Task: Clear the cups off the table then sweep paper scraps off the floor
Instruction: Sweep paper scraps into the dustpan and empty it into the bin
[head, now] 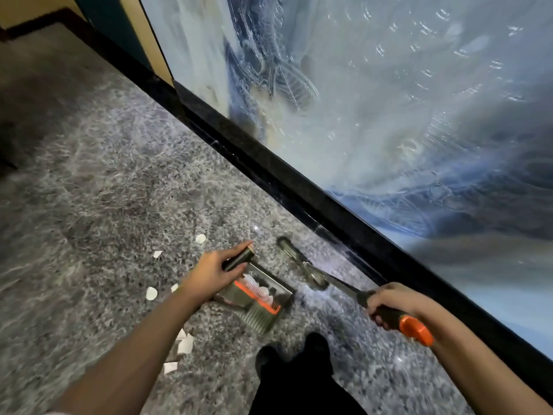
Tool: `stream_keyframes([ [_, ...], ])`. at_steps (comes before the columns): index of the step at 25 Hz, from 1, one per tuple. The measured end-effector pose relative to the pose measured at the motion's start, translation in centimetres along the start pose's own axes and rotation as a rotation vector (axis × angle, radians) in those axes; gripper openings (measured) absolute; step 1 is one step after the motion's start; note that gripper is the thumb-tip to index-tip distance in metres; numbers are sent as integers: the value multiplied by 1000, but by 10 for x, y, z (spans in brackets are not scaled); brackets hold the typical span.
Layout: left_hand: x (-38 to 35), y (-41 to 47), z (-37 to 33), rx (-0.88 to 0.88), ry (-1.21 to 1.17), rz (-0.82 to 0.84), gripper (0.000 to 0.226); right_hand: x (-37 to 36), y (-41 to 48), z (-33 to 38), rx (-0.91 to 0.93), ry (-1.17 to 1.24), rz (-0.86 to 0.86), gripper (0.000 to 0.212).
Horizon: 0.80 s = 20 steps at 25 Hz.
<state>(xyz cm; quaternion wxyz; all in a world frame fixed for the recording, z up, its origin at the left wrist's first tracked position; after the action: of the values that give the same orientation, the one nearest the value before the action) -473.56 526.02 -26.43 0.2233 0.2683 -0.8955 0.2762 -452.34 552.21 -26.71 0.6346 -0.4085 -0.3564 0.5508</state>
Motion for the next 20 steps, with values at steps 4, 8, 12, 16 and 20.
stream_keyframes([
  [4,25,12,9,-17,-18,-24,50,10,-17,10,-60,78,82,22],
  [8,27,14,7,-22,-12,-6,49,11,-33,19,-36,11,86,40],
  [12,27,17,12,4,-22,4,50,-20,-27,30,7,-165,-4,11],
  [16,21,15,15,14,-32,29,50,-70,-2,23,-3,-592,6,28],
  [20,25,13,14,11,2,51,52,-82,-10,7,-39,-498,84,22],
])
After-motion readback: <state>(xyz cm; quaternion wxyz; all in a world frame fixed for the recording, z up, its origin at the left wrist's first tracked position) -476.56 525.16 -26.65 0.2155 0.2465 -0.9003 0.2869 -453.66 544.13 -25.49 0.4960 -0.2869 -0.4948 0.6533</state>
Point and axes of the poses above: each hand's wrist, its own y-axis towards the middle knuckle, its own x-axis out of the back of the hand, z = x × y, the point moved 5 cm from there along y, towards the middle knuckle, and after that the axes turned 10 degrees about z, right-handed, at the moved point
